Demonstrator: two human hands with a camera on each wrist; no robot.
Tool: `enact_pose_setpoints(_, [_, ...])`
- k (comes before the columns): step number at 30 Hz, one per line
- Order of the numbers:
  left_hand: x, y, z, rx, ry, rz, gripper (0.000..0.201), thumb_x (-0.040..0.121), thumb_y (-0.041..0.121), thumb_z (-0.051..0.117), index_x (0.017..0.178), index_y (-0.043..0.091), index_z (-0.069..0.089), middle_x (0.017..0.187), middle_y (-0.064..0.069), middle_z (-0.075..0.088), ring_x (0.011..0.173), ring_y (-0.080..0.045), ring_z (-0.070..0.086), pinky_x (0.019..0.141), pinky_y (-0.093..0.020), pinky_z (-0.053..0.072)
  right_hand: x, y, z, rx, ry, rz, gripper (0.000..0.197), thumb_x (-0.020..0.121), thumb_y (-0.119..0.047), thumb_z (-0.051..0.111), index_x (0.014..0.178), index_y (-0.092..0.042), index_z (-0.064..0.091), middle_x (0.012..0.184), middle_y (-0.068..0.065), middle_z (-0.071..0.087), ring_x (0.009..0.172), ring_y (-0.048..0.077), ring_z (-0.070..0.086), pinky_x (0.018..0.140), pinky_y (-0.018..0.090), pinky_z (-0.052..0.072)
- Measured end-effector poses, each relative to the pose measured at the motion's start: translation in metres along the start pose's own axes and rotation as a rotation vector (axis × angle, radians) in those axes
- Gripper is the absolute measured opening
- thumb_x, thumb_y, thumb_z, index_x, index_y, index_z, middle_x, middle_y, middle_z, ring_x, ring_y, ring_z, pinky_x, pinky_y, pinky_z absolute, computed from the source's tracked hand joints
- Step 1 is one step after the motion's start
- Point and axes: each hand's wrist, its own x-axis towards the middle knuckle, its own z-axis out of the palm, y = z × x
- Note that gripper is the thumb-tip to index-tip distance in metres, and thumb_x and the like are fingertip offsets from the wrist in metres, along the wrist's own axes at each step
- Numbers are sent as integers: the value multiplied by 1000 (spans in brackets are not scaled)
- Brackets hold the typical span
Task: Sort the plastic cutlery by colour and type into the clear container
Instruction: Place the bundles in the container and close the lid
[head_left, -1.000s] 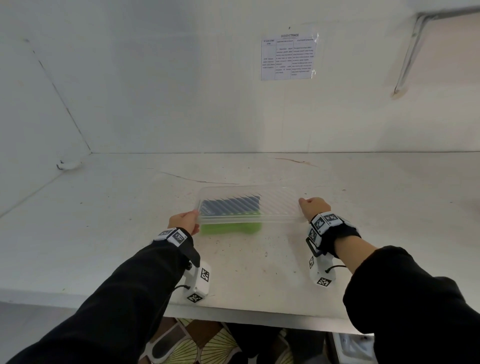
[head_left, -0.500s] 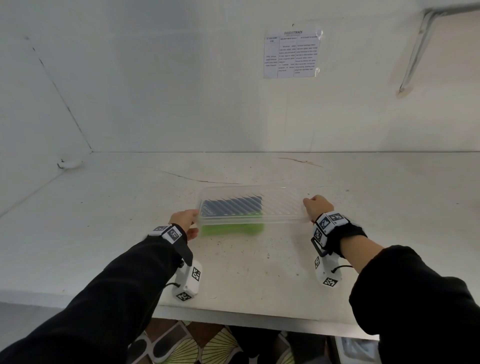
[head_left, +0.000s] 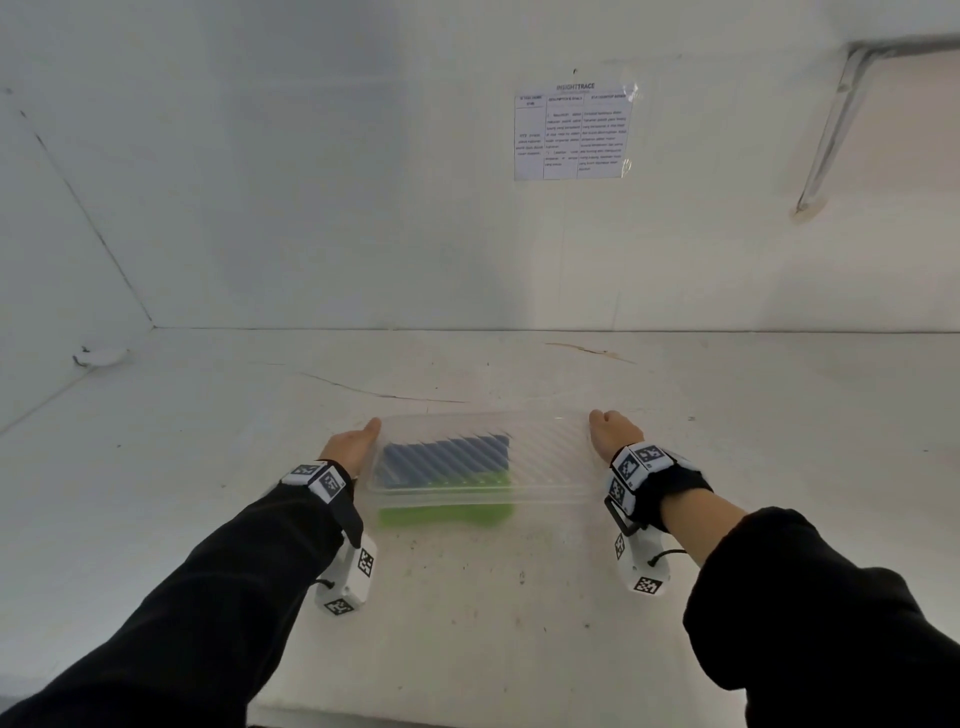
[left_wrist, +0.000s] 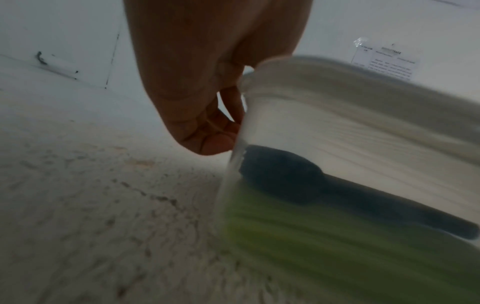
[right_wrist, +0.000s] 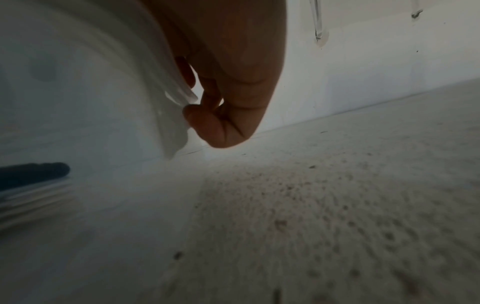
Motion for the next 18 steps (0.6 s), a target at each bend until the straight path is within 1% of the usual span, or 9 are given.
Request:
enact_pose_setpoints(3, [9, -4, 2, -100, -11, 7, 43, 98, 32, 43, 118, -3, 58, 120, -18, 57, 114, -37, 53, 104, -44, 40, 10, 4, 5, 11, 11, -35, 44, 102, -23, 25, 126, 7, 44, 128, 25, 50, 119, 35, 48, 92, 34, 37])
enact_pose_setpoints(5, [14, -7, 6, -147, 30, 2, 31, 96, 27, 49, 94, -1, 63, 101, -15, 59, 99, -33, 56, 99, -41, 43, 12, 8, 9, 41, 29, -68, 40, 102, -24, 27, 117, 8, 46, 109, 25, 53, 106, 36, 52, 78, 33, 34])
enact_pose_setpoints(7, [15, -6, 8, -95, 60, -5, 31, 96, 24, 48, 71, 7, 54, 80, -10, 55, 80, -27, 50, 83, -32, 41, 15, 11, 11, 53, 27, -73, 33, 102, -26, 28, 106, 3, 44, 96, 19, 47, 94, 33, 49, 74, 30, 30])
enact_pose_setpoints(9, [17, -6, 8, -53, 61, 10, 29, 96, 24, 47, 82, 3, 60, 84, -11, 56, 79, -26, 49, 80, -30, 38, 17, 12, 12, 48, 24, -73, 27, 102, -27, 29, 100, -2, 39, 95, 16, 44, 91, 29, 45, 75, 30, 29])
enact_pose_setpoints(11, [19, -6, 7, -86, 55, 18, 31, 94, 23, 51, 106, -2, 65, 101, -15, 60, 90, -29, 53, 90, -35, 42, 19, 11, 11, 35, 27, -80, 25, 102, -26, 29, 96, -3, 35, 95, 16, 44, 89, 26, 42, 76, 33, 32])
enact_pose_setpoints(13, [19, -6, 6, -78, 72, 29, 33, 93, 23, 52, 112, -2, 63, 108, -17, 61, 96, -30, 54, 95, -36, 42, 20, 12, 11, 22, 31, -85, 24, 102, -25, 29, 95, -2, 34, 94, 16, 44, 87, 24, 41, 76, 32, 32])
enact_pose_setpoints(14, [19, -7, 6, -60, 67, 32, 31, 94, 24, 52, 109, 0, 64, 104, -16, 61, 96, -30, 54, 92, -35, 42, 20, 12, 12, 20, 38, -87, 24, 102, -25, 29, 94, -2, 34, 94, 16, 44, 87, 24, 41, 74, 31, 30])
enact_pose_setpoints(16, [18, -8, 7, -8, 53, 43, 22, 95, 26, 49, 86, 10, 62, 90, -10, 56, 91, -26, 50, 83, -30, 38, 19, 12, 13, 9, 61, -87, 24, 102, -24, 30, 93, -2, 35, 92, 16, 44, 86, 24, 41, 73, 29, 29])
enact_pose_setpoints(18, [14, -7, 8, 39, 53, 49, 28, 97, 29, 45, 77, 12, 53, 88, -8, 52, 88, -23, 46, 80, -27, 32, 16, 10, 13, -20, 72, -80, 25, 102, -25, 30, 94, -3, 38, 92, 17, 45, 85, 24, 41, 73, 29, 30])
